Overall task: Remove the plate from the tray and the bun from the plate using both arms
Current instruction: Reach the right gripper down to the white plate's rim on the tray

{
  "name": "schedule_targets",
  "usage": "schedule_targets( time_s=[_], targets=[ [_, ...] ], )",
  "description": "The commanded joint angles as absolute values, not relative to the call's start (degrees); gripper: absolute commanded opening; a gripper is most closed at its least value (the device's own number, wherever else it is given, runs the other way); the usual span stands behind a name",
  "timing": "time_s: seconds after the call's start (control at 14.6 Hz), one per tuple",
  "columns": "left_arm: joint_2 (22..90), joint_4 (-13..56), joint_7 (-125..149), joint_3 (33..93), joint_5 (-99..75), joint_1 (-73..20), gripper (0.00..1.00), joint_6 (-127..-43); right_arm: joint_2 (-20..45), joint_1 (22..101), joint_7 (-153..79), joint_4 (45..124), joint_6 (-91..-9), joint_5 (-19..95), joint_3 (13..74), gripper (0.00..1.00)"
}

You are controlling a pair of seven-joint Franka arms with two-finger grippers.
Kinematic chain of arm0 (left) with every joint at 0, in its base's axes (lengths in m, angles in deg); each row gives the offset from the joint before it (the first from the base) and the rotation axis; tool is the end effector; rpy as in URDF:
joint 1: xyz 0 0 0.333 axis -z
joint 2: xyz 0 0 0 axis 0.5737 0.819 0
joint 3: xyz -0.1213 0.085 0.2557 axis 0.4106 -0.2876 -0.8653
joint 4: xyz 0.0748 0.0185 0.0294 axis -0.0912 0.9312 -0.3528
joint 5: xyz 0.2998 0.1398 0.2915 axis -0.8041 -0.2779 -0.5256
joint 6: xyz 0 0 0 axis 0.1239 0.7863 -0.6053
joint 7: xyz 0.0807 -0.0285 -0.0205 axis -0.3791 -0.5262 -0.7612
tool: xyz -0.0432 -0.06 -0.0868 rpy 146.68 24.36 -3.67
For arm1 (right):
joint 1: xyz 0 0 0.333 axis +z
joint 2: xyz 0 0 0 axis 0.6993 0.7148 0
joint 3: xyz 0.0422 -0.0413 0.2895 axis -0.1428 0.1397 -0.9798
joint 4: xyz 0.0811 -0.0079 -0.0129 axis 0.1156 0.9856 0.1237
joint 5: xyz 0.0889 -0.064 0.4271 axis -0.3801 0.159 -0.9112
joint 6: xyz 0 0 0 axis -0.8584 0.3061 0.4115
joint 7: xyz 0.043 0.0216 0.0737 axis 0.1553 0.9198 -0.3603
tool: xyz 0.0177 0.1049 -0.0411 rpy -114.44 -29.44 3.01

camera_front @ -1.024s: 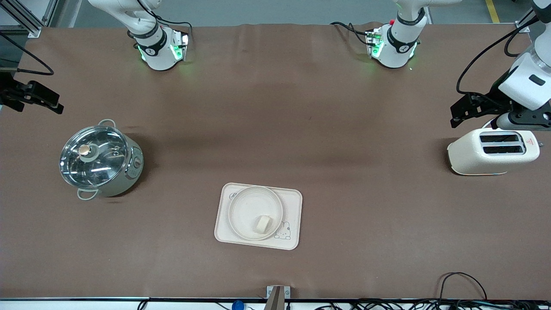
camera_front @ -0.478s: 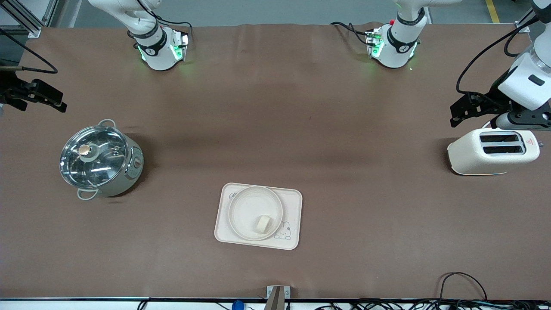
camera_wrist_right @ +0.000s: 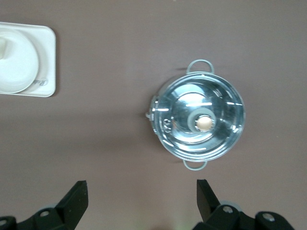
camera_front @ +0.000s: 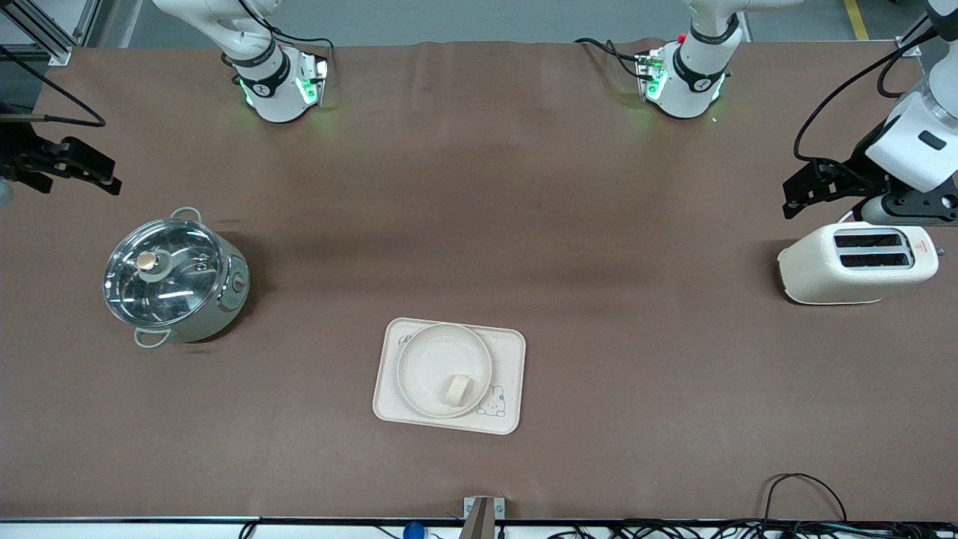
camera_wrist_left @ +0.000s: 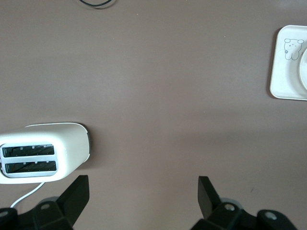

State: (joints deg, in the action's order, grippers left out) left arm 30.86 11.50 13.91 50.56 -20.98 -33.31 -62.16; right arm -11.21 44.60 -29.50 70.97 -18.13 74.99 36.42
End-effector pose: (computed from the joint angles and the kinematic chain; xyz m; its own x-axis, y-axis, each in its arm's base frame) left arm 0.6096 -0.0799 0.5977 0.9969 -0.0520 0.0585 -0.0523 -0.9986 0.0037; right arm 0.5932 0.0220 0.6272 0.9994 -0.0076 -0.0341 -0.0078 -1.0000 -0.0045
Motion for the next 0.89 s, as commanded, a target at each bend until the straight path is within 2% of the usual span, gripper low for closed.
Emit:
schedule_targets(
  time_s=[0.0,0.48,0.61,0.82],
  targets=[
    [30.97,10.31,15.11,50.54,-20.85,-33.52,1.00,-60.97,-8.47,50.50,-26.51,73.65,-23.64,72.26,36.32,1.00],
    [31.05,10.31,14.93,50.19,-20.94,-33.52,1.00,-60.97,11.12,59.40,-13.31,73.66,-43.86,62.42,36.32,1.00],
    [31.14,10.40,15.02,50.18,-20.94,-33.69,1.00,-60.97,17.01,60.97,-12.60,73.66,-51.32,57.94,36.40,1.00],
    [31.14,10.40,15.02,50.18,-20.94,-33.61,1.00,-61.06,24.92,65.19,-7.18,72.78,-62.48,57.30,36.40,1.00]
  ],
)
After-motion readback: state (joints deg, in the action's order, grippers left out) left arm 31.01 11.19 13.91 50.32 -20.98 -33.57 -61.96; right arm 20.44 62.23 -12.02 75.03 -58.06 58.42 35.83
